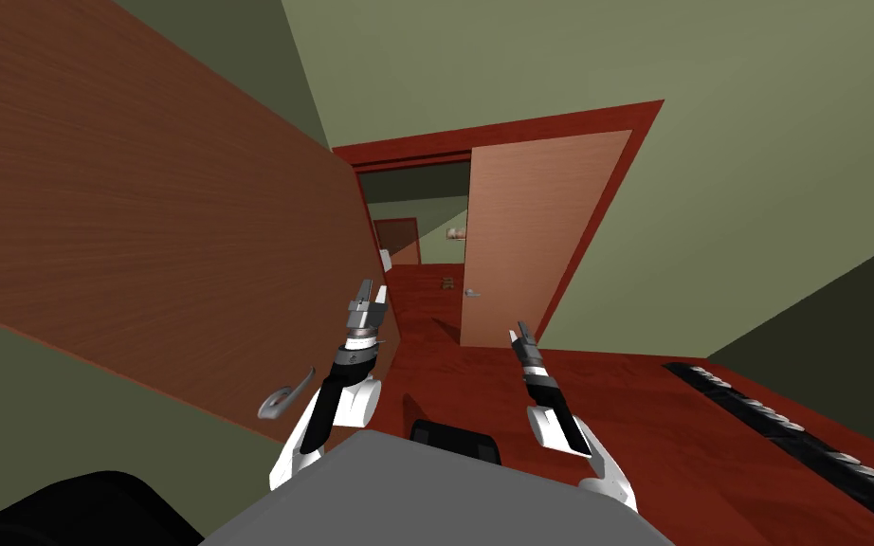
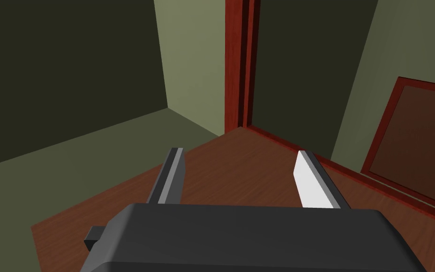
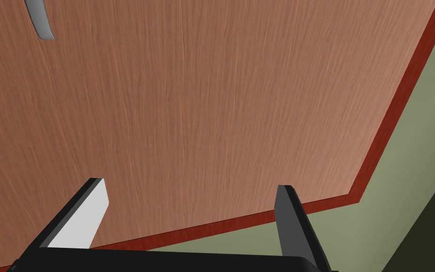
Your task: Pull the door open
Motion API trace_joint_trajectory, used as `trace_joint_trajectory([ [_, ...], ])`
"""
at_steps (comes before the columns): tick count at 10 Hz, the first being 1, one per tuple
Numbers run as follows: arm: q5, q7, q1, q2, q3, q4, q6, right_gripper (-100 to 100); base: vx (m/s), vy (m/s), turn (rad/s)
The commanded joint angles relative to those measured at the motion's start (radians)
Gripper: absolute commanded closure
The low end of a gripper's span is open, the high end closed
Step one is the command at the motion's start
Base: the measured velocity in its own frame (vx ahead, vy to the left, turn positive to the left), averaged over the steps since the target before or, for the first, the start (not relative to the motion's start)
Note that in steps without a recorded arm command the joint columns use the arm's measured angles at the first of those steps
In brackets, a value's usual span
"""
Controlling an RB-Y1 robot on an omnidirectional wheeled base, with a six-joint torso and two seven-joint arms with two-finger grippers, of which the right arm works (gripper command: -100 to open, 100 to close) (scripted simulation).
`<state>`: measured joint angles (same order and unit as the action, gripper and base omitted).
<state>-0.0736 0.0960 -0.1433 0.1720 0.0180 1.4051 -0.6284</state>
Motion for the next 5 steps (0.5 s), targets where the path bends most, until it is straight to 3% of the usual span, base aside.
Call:
trace_joint_trajectory([
  [1,-0.001,0.006,0.014,0.004,0.003,-0.05,-0.018,-100,0.098,0.029,0.034],
  [2,-0.001,0.006,0.014,0.004,0.003,-0.055,-0.018,-100,0.066,0.019,0.009],
  [5,-0.004,0.019,0.045,0.016,0.006,-0.146,-0.045,-100,0.081,0.023,0.03],
])
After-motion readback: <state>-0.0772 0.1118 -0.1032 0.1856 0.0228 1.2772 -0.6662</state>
